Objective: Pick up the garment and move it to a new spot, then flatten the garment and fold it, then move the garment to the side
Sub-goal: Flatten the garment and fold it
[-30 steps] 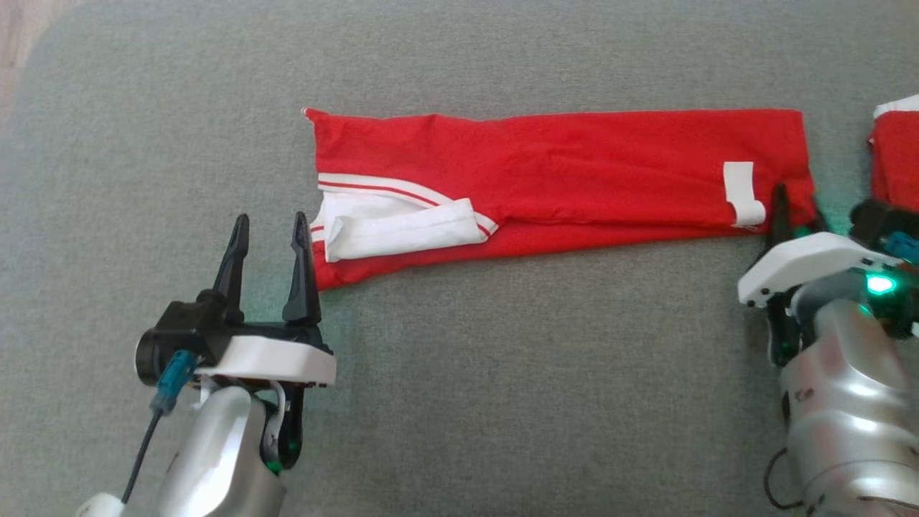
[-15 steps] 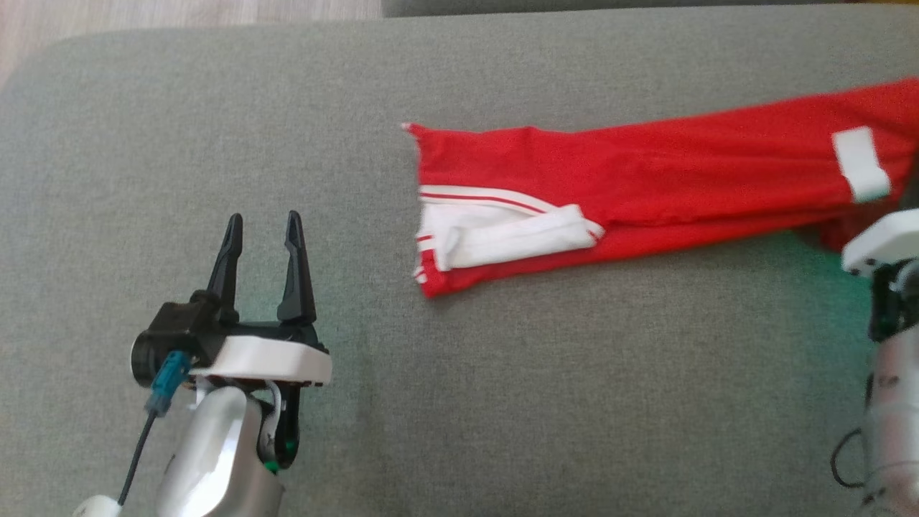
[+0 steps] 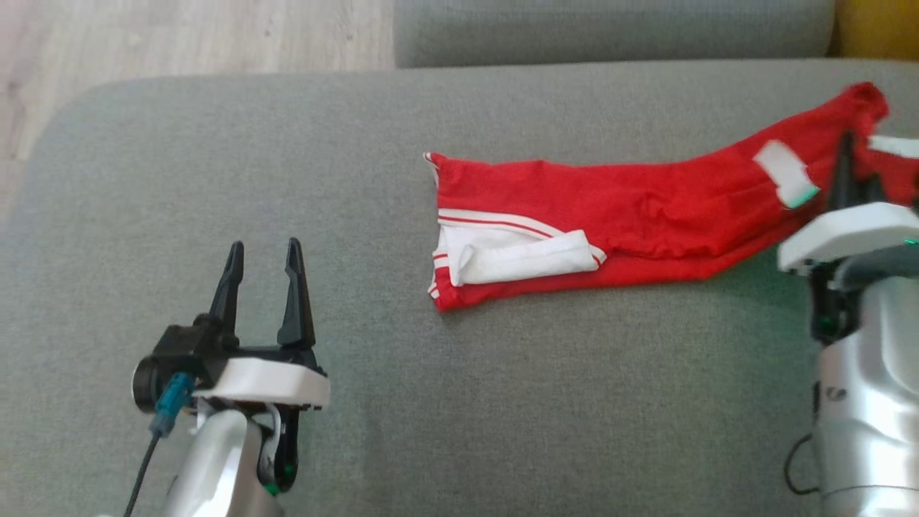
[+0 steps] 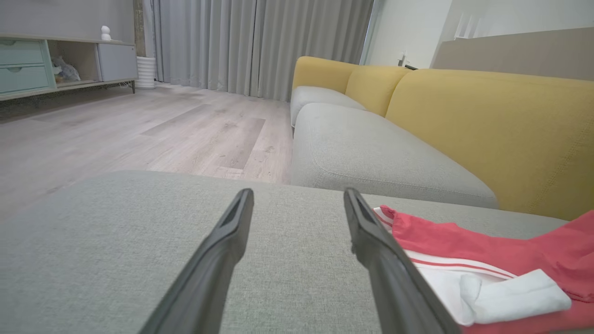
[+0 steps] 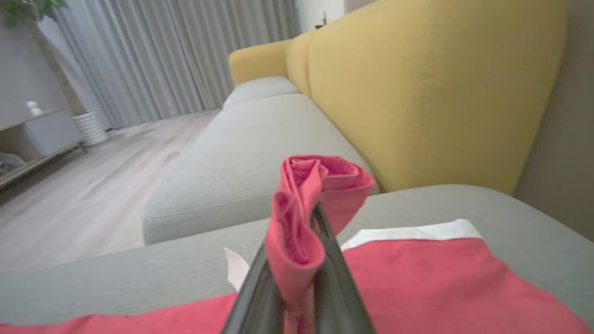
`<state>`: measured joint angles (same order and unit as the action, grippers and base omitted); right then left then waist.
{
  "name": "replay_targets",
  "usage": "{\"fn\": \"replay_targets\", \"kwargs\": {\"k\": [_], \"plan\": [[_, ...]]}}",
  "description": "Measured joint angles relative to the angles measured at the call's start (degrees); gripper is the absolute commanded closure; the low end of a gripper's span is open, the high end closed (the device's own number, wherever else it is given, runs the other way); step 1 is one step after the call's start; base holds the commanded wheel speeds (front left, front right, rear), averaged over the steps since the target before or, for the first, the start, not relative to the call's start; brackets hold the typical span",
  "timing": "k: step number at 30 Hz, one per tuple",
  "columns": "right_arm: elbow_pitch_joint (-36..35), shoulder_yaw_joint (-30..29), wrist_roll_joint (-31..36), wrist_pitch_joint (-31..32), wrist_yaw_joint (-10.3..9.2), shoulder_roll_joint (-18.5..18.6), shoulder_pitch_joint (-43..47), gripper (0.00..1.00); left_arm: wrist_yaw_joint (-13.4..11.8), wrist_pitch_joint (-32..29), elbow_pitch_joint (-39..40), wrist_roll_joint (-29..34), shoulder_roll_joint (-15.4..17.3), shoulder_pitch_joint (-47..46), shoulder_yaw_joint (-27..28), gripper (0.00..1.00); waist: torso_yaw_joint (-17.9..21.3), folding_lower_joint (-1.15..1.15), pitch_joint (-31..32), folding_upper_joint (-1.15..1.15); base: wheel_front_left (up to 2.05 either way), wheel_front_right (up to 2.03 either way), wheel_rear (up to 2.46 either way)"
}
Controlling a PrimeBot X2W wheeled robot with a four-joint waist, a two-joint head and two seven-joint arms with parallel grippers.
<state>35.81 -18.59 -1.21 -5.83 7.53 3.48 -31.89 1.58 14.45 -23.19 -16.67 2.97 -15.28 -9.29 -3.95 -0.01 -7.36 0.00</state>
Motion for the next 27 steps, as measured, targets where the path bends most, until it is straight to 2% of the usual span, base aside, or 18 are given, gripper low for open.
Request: {"fn": "replay_targets", "kwargs": {"k": [9,10,14,18,27], "plan": [[0.35,23.34,-18.01,-1.64,0.00,-0.07,0.12,1.00,0.02,0.00,-0.24,0.16,-0.05,1.16,-0.31,0.00,-3.21,0.00,2.70,0.00,0.00,0.00,0.00],[0.35,23.34,-18.01,-1.64,0.00,-0.07,0.12,1.00,0.02,0.00,-0.24,0.16,-0.05,1.16,-0.31,0.00,-3.21,0.00,2.70,0.00,0.00,0.00,0.00],[3.89,31.69,-23.36,-3.87,0.00,-0.05,0.05,1.00,0.01,0.00,-0.49,0.49,-0.08,1.21,-1.41,0.00,-5.52,0.00,2.96,0.00,0.00,0.00,0.00],[6.93,36.38,-26.83,-5.34,0.00,0.01,-0.69,1.00,0.01,0.00,-0.64,0.54,-0.11,1.20,-1.99,0.00,-7.44,0.00,2.64,0.00,0.00,0.00,0.00],[12.47,46.00,-30.49,-6.59,0.00,0.10,-3.92,1.00,-0.02,0.00,-0.80,0.43,-0.20,0.60,-3.54,0.00,-11.42,0.01,0.31,0.00,0.00,0.00,0.00]]}}
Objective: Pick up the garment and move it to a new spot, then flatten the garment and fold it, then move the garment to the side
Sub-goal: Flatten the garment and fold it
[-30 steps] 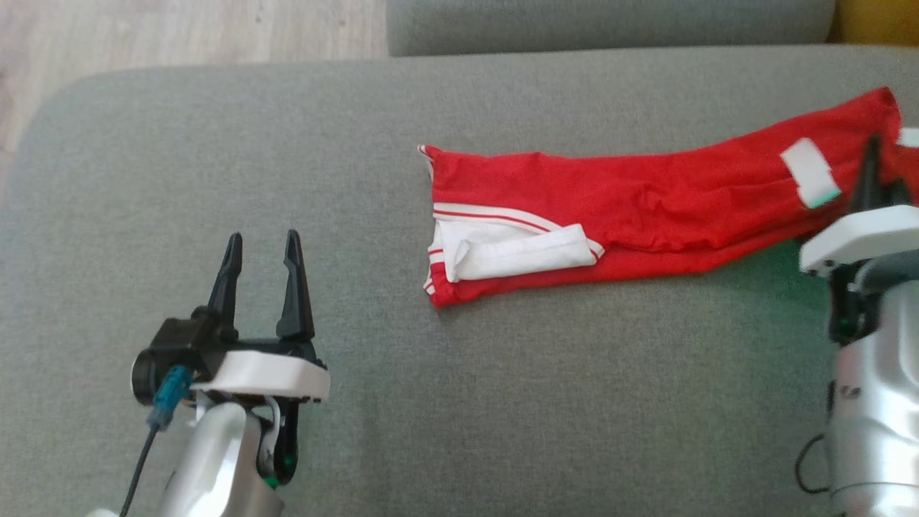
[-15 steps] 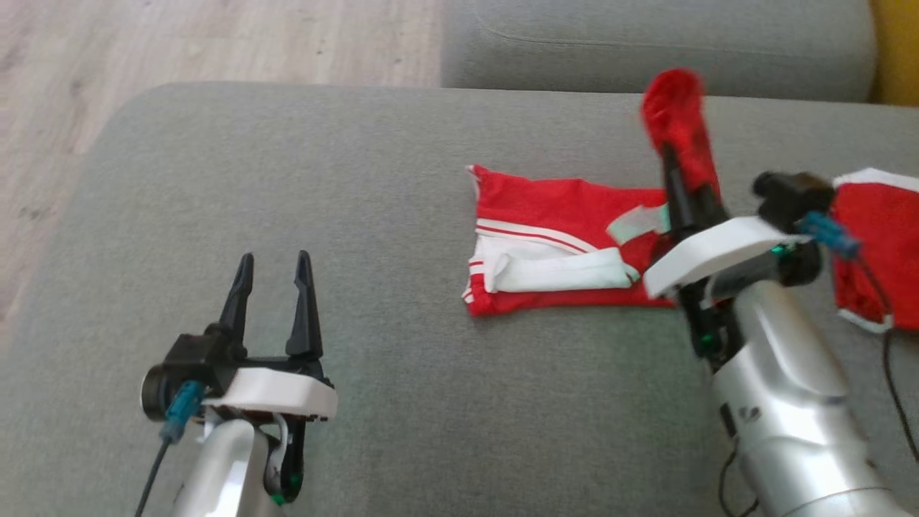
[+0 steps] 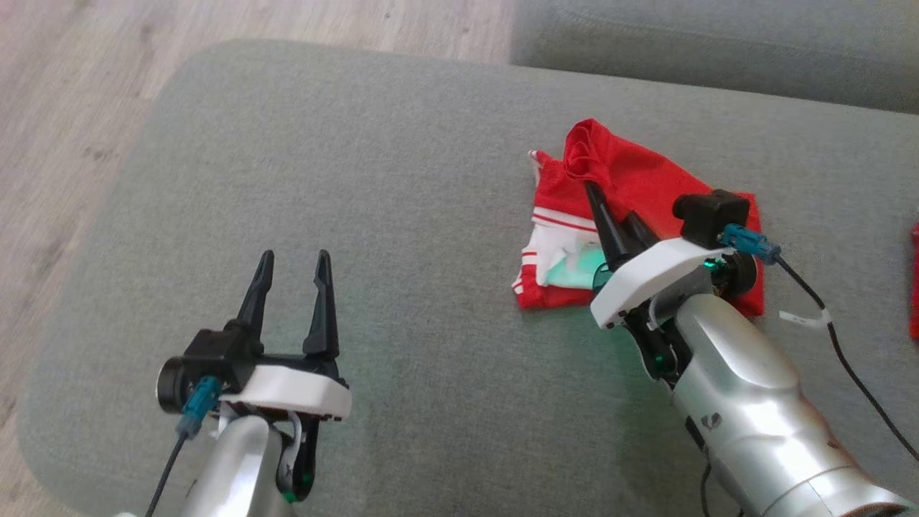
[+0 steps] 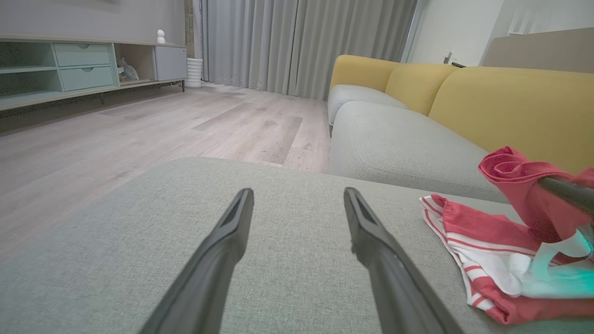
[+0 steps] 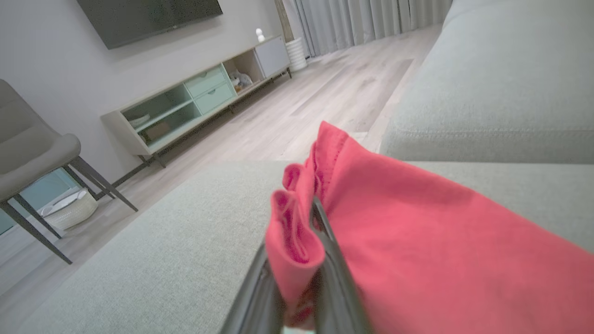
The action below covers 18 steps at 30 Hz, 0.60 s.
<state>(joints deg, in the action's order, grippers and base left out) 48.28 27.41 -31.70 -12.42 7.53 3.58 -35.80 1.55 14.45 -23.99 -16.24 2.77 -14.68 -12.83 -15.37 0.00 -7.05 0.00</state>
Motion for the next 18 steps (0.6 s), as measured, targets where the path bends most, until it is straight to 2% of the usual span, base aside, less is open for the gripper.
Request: {"fn": "replay_targets", "kwargs": {"k": [11,12,13,18], "plan": [[5.84,6.88,-3.69,-0.70,0.00,0.08,-2.48,1.00,-0.27,0.00,-0.44,-1.52,-0.14,-1.55,-1.46,0.00,-2.05,0.01,-2.47,0.00,0.00,0.00,0.00],[5.79,8.38,-3.86,-0.70,0.00,0.21,-2.46,0.52,-0.55,0.00,-0.46,-1.53,-0.15,-1.55,-1.49,0.00,-2.00,0.01,-2.46,0.00,0.00,0.00,0.00],[5.39,9.77,-4.50,-0.62,0.00,0.26,-2.42,0.00,-0.55,0.00,-0.48,-1.54,-0.15,-1.55,-1.51,0.00,-1.86,0.00,-2.43,0.00,0.00,0.00,0.00],[1.13,14.82,-7.44,-0.20,0.00,0.12,-2.41,0.00,-0.58,0.00,-0.74,-1.92,-0.14,-1.54,-1.25,0.00,-0.27,0.00,-1.95,0.00,0.00,0.00,0.00]]}}
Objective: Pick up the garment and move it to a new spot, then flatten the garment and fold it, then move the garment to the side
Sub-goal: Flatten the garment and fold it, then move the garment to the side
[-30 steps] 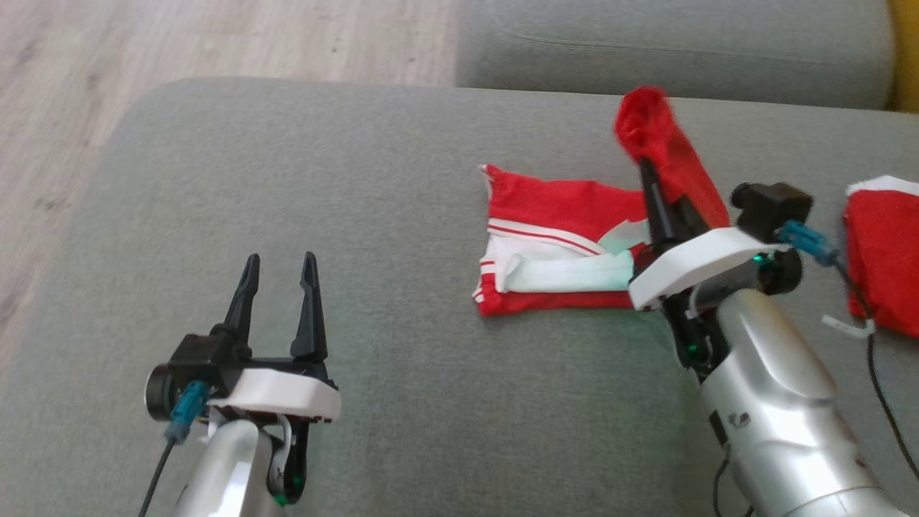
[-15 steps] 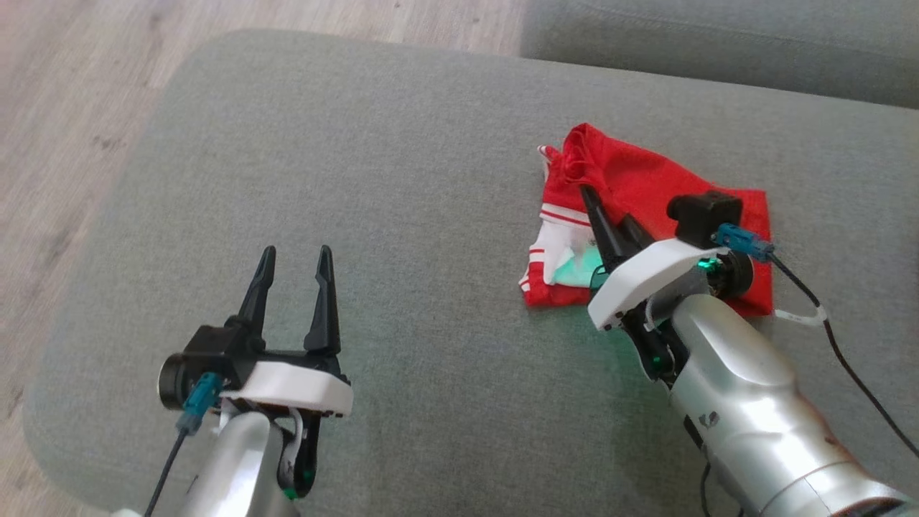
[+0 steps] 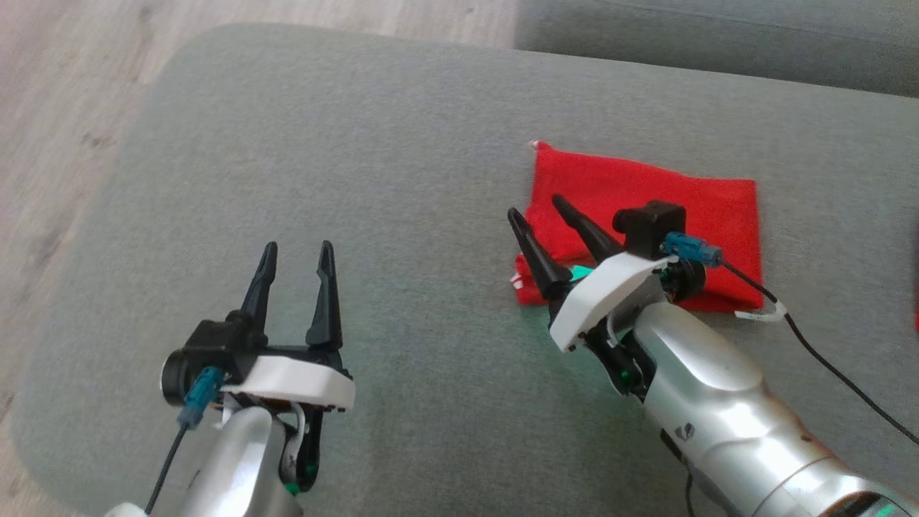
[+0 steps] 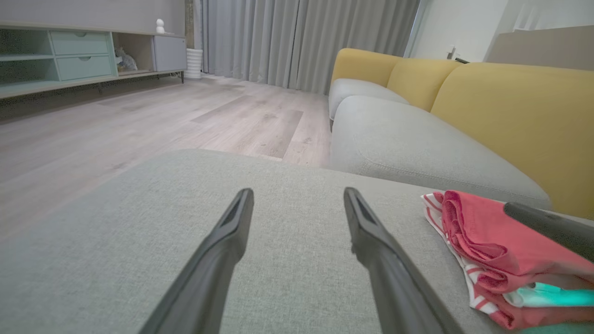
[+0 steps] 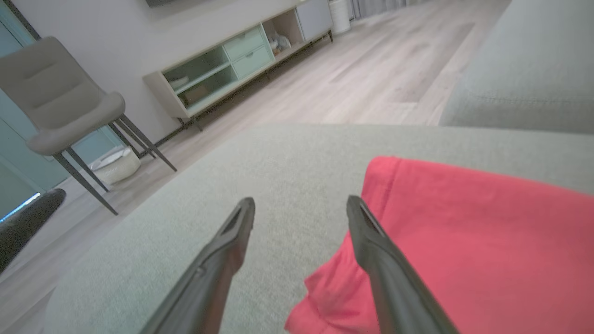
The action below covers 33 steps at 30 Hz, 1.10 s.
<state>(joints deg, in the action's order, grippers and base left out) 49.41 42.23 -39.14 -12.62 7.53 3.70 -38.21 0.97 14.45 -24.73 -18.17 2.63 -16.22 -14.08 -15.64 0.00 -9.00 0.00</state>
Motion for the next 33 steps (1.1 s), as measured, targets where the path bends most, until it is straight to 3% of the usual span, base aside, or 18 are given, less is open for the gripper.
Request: {"fn": "replay_targets", "kwargs": {"k": [5,12,18,25,33], "plan": [[-1.62,-2.00,2.61,-1.19,0.00,-0.03,-1.82,0.00,-0.04,0.00,0.32,-0.01,0.15,0.03,1.07,0.00,2.88,0.00,1.00,0.00,0.00,0.00,0.00],[-9.22,-25.38,20.73,-1.76,0.00,0.11,-3.33,0.00,-0.56,0.00,2.59,0.00,0.18,0.18,2.60,0.00,7.65,0.00,2.51,0.00,0.00,0.00,0.00],[-19.61,-37.28,29.84,-1.76,0.00,0.07,10.40,0.00,-0.56,0.00,3.23,0.00,0.14,1.53,3.50,0.00,10.86,-0.01,3.64,0.00,0.00,0.00,0.00],[-28.74,-43.45,32.55,-1.76,0.00,-0.30,23.24,0.00,-0.54,0.00,4.20,0.14,0.12,4.81,5.10,0.00,12.99,-0.01,4.70,0.00,0.00,0.00,0.00],[-32.14,-44.25,30.43,-1.76,0.00,-0.74,30.71,0.00,-0.57,0.00,5.15,1.09,0.07,7.17,6.66,0.00,14.02,-0.01,4.90,0.00,0.00,0.00,0.00]]}}
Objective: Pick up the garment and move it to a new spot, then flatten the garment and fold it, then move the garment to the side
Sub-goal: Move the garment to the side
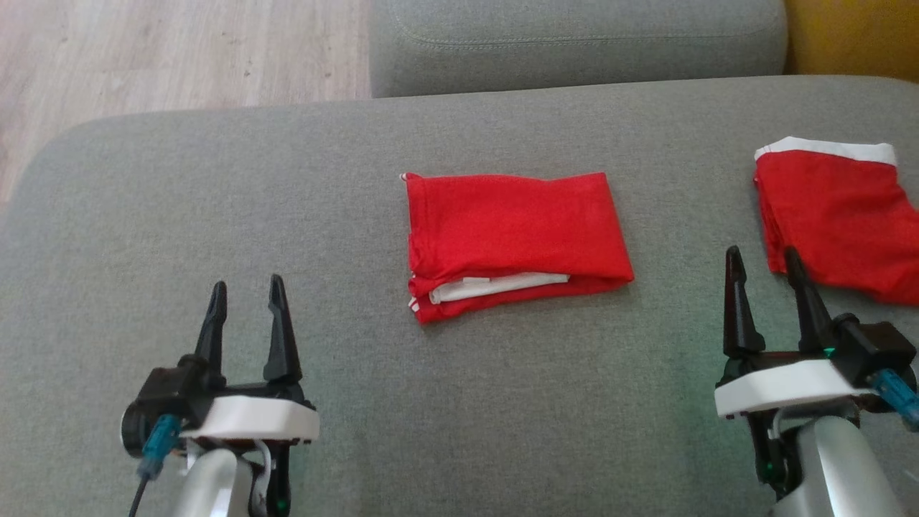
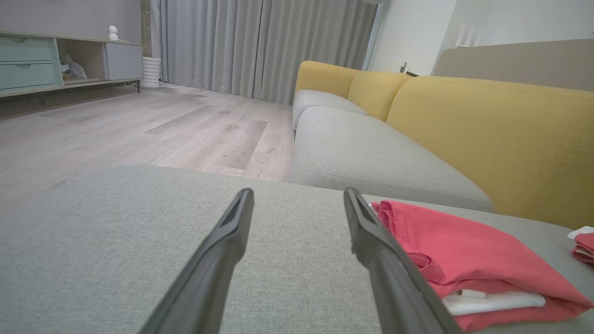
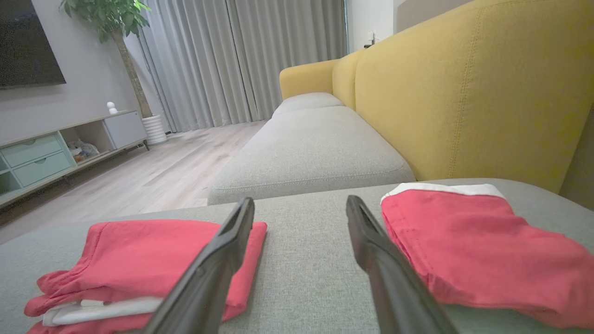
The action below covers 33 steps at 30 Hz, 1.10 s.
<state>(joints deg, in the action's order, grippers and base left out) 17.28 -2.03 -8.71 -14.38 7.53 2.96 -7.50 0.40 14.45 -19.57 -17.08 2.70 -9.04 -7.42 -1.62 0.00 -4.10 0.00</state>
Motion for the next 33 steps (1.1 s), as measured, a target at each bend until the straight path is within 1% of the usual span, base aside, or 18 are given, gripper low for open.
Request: {"fn": "replay_targets", "kwargs": {"k": [11,16,19,22,25,27,33], "plan": [[0.38,-0.30,0.56,0.00,0.00,-0.16,-0.14,0.00,-0.02,0.00,0.81,-0.07,-0.02,0.10,-0.08,0.00,0.03,0.00,-0.20,0.00,0.00,0.00,0.00],[1.29,-0.10,0.73,0.00,0.00,-0.18,-0.71,0.00,0.03,0.00,0.78,-0.08,-0.02,-0.07,-0.89,0.00,-0.53,0.00,-1.40,0.00,0.00,0.00,0.00],[3.91,0.35,-2.00,0.03,0.00,-0.21,-2.74,0.00,0.04,0.00,0.78,-0.08,-0.02,-0.47,-1.44,0.00,-0.99,0.00,-2.57,0.00,0.00,0.00,0.00],[6.72,0.32,-0.89,0.32,0.00,-0.19,-6.31,0.00,0.12,0.00,0.63,-0.08,-0.04,-1.96,-2.03,0.00,-1.72,0.01,-4.13,0.00,0.00,0.00,0.00],[9.72,1.16,-0.65,1.94,0.00,-0.16,-10.68,0.00,0.14,0.00,0.48,-0.08,-0.07,-3.97,-2.37,0.00,-2.84,0.01,-5.61,0.00,0.00,0.00,0.00],[14.16,2.04,-0.32,4.21,0.00,-0.16,-14.69,0.00,0.18,0.00,0.24,-0.08,-0.10,-5.05,-2.54,0.00,-4.15,0.01,-6.82,0.00,0.00,0.00,0.00],[24.97,3.00,-0.63,7.39,0.00,-0.09,-19.34,0.00,0.18,0.00,-0.44,-0.63,-0.12,-5.18,-3.58,0.00,-6.55,0.01,-8.09,0.00,0.00,0.00,0.00]]}}
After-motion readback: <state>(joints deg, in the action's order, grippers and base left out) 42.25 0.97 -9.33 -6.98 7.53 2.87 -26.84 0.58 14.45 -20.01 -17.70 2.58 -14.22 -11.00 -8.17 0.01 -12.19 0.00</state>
